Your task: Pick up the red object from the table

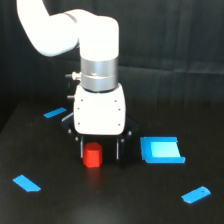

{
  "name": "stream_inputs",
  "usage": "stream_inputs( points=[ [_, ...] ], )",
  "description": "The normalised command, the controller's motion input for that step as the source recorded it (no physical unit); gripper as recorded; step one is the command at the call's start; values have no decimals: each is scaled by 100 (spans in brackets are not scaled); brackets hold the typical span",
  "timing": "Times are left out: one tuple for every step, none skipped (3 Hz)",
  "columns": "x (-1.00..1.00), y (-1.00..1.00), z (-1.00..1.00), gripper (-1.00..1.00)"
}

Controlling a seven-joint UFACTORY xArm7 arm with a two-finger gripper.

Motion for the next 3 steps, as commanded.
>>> stream_inputs(
  points=[
    [9, 5, -20, -100],
    [-2, 10, -1, -100],
    [-5, 6, -3, -100]
  ],
)
